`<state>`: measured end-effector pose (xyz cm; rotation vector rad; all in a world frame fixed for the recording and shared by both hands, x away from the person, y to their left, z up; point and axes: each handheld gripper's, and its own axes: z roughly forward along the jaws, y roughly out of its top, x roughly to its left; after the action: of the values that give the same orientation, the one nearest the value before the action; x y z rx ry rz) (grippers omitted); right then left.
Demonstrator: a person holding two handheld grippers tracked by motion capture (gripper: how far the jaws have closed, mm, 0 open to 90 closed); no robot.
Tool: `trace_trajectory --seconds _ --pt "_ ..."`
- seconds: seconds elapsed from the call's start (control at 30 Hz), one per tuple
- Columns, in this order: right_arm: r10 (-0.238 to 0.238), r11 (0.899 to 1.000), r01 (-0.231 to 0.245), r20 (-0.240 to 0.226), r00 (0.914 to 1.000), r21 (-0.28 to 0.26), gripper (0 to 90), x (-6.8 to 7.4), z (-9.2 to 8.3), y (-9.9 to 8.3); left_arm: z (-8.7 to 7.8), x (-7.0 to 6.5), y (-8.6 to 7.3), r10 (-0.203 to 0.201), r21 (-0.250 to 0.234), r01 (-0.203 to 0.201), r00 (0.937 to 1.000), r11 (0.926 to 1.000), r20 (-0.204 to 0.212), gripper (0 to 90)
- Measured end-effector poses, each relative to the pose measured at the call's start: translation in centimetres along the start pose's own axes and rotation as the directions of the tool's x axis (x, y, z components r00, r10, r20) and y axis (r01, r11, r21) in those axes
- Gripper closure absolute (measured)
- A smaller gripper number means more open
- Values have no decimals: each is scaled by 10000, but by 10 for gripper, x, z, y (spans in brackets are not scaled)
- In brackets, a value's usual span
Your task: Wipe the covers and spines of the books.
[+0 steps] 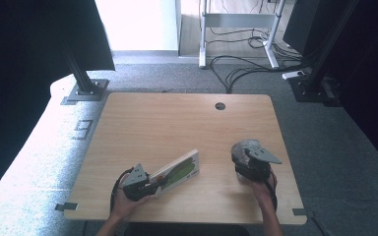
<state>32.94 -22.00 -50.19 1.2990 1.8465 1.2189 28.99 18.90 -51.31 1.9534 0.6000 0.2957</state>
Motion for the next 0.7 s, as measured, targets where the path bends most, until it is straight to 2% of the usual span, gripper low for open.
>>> trace_trajectory --seconds 0.2,0.3,0.33,0.47,0.53,0.7 --pt "428 9980 -459 709 9966 427 363 -18 2 -6 1 -5 -1 258 144 -263 9991 9996 325 750" --pt "488 9945 -574 959 9942 882 350 -24 8 -12 0 -5 0 269 168 -274 9993 9995 275 755" --pt "488 9945 -574 959 9942 882 345 -24 8 -12 0 -5 -1 248 172 -252 9994 9995 250 755" --pt "456 9871 -632 1202 9917 1469 333 -28 17 -20 0 -4 -1 189 175 -194 9994 9997 283 758" --pt "492 9755 -774 1385 9891 2061 326 -32 25 -28 0 -5 -1 195 170 -200 9994 9997 290 758" --pt "722 9688 -1044 1471 9865 2250 352 -36 29 -34 0 -3 -1 116 152 -121 9995 9998 301 758"
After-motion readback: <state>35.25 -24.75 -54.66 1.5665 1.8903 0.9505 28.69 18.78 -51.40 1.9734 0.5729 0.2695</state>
